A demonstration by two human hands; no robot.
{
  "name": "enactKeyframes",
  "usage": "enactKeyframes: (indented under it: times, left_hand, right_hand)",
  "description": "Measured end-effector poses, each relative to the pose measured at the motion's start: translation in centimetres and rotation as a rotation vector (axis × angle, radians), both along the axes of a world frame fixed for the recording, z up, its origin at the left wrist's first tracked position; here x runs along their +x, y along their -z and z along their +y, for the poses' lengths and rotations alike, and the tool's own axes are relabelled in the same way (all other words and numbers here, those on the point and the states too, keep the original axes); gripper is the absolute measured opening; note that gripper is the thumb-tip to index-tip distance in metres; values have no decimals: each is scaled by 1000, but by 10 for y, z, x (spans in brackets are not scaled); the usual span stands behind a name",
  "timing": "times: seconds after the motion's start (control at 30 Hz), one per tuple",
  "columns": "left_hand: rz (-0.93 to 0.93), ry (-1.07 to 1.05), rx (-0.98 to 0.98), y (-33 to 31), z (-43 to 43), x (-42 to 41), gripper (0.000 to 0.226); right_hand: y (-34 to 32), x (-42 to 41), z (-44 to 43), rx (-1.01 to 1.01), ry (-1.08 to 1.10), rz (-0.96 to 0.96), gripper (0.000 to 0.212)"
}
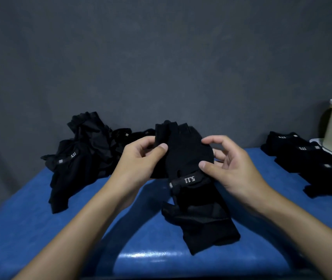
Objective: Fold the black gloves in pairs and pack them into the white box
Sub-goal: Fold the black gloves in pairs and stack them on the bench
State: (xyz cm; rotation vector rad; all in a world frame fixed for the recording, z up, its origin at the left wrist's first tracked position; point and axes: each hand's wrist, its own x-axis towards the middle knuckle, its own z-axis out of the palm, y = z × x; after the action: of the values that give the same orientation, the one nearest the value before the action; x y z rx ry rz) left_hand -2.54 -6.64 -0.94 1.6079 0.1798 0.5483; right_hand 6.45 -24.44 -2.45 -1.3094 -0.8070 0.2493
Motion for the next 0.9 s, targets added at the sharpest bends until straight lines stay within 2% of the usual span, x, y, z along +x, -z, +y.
enactKeyframes:
  times: [0.17,0.27,0.33,0.4,0.5,0.6,0.67,0.8,0.9]
  left_hand:
    - [82,104,-58,7,0,-8,21]
    - [109,198,-37,12,0,-13,45]
    - [98,209,-7,14,-2,-15,54]
    - [87,188,-3,15,-6,-17,60]
    - [78,129,-29,15,-10,-19,67]
    - [69,115,-37,18,-9,-20,71]
    - [76,136,-23,22,-9,-22,66]
    - [95,167,35,29,-13,-23,48]
    - [110,161,80,34,-14,-22,44]
  right_hand:
    - [5,-5,-15,-47,87,-96,35]
    - [5,-9,-26,-113,132,-124,33]
    - [6,-13,-33,-146,36,-34,40]
    - [11,-17,-38,-208,-66,25,57]
    - [19,-19,-42,-354,-32,-143,72]
    - [19,-23,-46,-400,82,-315,52]
    - [20,-23,-49,-374,152,-377,37]
    - [29,-21,-52,-344,173,-381,28]
    - [32,-22,-53,-337,187,-386,23]
